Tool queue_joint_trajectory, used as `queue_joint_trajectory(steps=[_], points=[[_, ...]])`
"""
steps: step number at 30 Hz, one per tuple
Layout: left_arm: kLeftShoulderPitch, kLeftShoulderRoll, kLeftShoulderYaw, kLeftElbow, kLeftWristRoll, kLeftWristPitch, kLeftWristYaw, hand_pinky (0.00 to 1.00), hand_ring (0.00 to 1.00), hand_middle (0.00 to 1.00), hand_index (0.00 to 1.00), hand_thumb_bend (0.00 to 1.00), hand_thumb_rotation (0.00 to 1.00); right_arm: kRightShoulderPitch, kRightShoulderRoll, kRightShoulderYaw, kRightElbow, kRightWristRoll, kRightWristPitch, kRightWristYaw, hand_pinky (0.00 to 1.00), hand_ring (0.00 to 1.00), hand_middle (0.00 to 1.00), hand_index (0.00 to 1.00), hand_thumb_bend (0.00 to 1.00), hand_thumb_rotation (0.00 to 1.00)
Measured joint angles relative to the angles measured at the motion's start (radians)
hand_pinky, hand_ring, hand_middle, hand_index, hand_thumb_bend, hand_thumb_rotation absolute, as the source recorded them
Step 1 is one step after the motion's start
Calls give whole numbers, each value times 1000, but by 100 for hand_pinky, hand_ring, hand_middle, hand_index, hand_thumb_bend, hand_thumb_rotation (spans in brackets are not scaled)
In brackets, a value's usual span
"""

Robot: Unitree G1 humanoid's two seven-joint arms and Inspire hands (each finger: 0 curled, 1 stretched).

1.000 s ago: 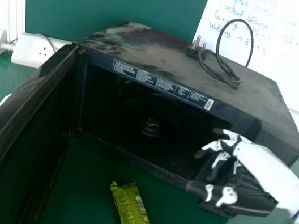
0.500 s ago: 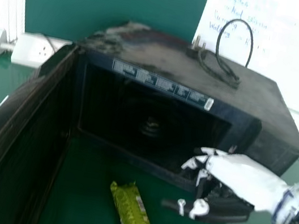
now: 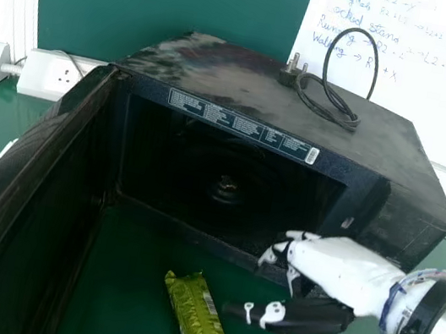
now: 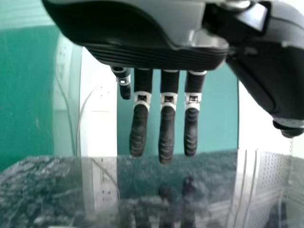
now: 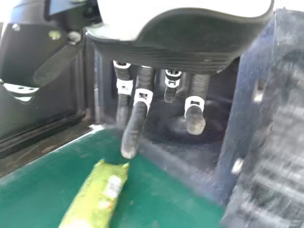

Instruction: Put biscuit inside oven

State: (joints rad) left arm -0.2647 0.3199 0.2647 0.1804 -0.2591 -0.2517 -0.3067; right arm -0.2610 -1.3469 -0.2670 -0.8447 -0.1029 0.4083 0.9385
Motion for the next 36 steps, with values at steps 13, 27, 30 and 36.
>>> queue_joint_trajectory(steps=[13,27,30,36], points=[[-3,-3,-1,24,3,-31,-15,24,31,39,49,52,6,-32,21,150,-122,-149,304,-50,8,16,29,82,85,70],[-6,-8,-8,18,6,-34,-12,24,31,39,49,51,6,-111,146,554,-196,-440,507,-80,37,64,80,89,100,74],[-8,-10,-9,19,12,-43,-12,24,31,39,49,51,6,-150,191,655,-197,-560,531,6,39,61,73,88,99,72],[-12,-13,-11,19,13,-50,-12,23,31,39,49,51,6,-183,319,796,-179,-811,527,151,36,62,75,90,100,73]])
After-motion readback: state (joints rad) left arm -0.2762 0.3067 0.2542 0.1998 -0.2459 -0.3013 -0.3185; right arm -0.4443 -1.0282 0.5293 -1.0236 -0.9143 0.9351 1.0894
